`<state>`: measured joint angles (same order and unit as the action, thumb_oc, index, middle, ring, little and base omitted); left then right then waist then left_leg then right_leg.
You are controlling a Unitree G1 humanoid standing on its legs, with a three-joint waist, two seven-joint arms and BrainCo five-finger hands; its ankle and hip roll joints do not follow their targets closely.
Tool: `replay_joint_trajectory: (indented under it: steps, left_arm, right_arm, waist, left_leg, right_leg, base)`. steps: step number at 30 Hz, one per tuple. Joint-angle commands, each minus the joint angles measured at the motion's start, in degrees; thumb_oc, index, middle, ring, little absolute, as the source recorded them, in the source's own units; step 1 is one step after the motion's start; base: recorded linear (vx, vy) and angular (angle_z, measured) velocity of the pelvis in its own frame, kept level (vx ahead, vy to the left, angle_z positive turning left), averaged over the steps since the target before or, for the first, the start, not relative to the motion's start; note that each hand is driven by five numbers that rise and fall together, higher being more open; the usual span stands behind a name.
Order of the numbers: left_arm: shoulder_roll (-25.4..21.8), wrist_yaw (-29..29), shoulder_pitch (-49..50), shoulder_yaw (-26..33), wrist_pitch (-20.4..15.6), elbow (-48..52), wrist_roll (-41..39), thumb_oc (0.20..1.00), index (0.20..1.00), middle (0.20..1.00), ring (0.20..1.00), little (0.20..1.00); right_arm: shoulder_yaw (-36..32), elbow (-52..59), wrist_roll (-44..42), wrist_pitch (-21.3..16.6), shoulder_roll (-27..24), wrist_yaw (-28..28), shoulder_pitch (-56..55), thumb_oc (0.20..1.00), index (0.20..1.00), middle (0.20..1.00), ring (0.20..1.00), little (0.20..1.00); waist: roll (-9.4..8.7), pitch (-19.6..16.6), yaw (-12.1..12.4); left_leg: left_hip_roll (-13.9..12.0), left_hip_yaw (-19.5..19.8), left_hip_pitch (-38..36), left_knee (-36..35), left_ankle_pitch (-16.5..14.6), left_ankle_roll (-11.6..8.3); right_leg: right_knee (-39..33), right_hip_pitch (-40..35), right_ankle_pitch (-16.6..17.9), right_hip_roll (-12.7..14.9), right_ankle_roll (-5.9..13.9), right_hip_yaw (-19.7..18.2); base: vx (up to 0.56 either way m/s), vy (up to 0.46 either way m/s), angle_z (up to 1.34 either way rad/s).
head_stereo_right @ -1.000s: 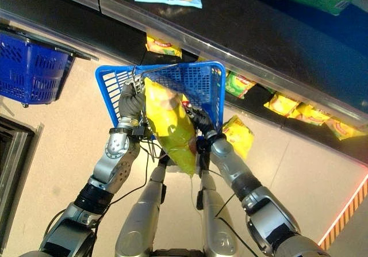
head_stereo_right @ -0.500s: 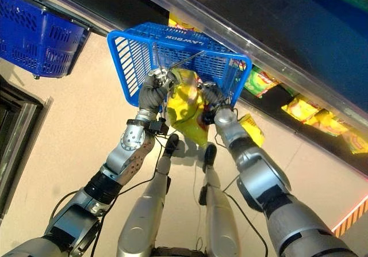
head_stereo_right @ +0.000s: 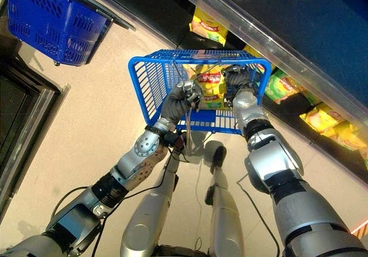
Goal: Pick up the snacks into the basket
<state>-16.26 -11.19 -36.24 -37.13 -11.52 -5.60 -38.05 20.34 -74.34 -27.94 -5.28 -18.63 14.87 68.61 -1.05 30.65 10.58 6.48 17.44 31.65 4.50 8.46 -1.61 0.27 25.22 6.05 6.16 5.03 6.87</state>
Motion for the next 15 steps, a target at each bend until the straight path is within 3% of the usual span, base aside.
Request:
replay_joint_trajectory:
  steps: [1, 4, 5, 13, 15]
  left_arm:
    - [4.07, 3.2, -4.92, 1.39, -4.34, 13.52, 0.85, 0.2, 0.2, 0.2, 0.2, 0.2]
    - [4.09, 3.11, -4.82, 1.33, -4.1, 13.4, 0.77, 0.2, 0.2, 0.2, 0.2, 0.2]
    - [4.04, 3.12, -4.73, 1.36, -4.13, 13.37, 0.74, 0.2, 0.2, 0.2, 0.2, 0.2]
    - [2.74, 2.33, -2.51, 3.88, -4.11, 11.8, 1.85, 0.2, 0.2, 0.2, 0.2, 0.2]
    - [1.34, 1.78, 1.03, 6.88, -3.8, 10.59, 2.32, 0.2, 0.2, 0.2, 0.2, 0.2]
  right_arm:
    - [0.29, 1.77, -3.59, -1.98, -3.14, 1.33, 4.18, 0.2, 0.2, 0.2, 0.2, 0.2]
    - [0.38, 1.66, -4.16, -1.91, -2.86, 1.32, 4.35, 0.2, 0.2, 0.2, 0.2, 0.2]
    - [0.56, 1.39, -4.13, -1.85, -2.62, 1.21, 4.38, 1.0, 1.0, 1.0, 1.0, 1.0]
    - [3.3, 4.03, -0.43, -1.02, -0.08, 0.21, -1.07, 1.0, 1.0, 1.0, 1.0, 1.0]
    - [4.73, 10.13, 2.9, -0.87, 1.26, -0.01, -7.93, 1.0, 1.0, 1.0, 1.0, 1.0]
  waist:
    - [3.86, -0.86, 0.39]
    - [3.76, -0.86, 0.3]
    - [3.73, -0.86, 0.25]
    - [1.75, -1.64, -0.87]
    - [0.22, -2.96, -2.05]
  left_leg:
    - [1.76, -2.61, -2.31, 2.81, -6.57, -0.11]
    - [1.74, -2.59, -2.56, 2.74, -6.6, -0.05]
    - [1.71, -2.63, -2.64, 2.73, -6.61, -0.04]
    - [1.35, -3.02, -5.06, 2.59, -6.88, -0.02]
    - [0.91, -3.53, -6.54, 2.31, -7.24, 0.05]
  right_leg:
    - [2.88, -0.55, -3.06, 2.54, 3.07, -1.37]
    - [2.81, -0.7, -3.08, 2.56, 3.01, -1.58]
    - [2.78, -0.78, -3.08, 2.53, 2.99, -1.65]
    - [1.42, -3.51, -2.57, 2.4, 3.23, -2.75]
    - [0.61, -4.89, -2.17, 2.45, 3.46, -3.2]
  base:
    - [0.0, 0.0, 0.0]
    - [0.0, 0.0, 0.0]
    - [0.0, 0.0, 0.0]
    - [0.02, 0.014, -0.01]
    - [0.06, 0.052, -0.03]
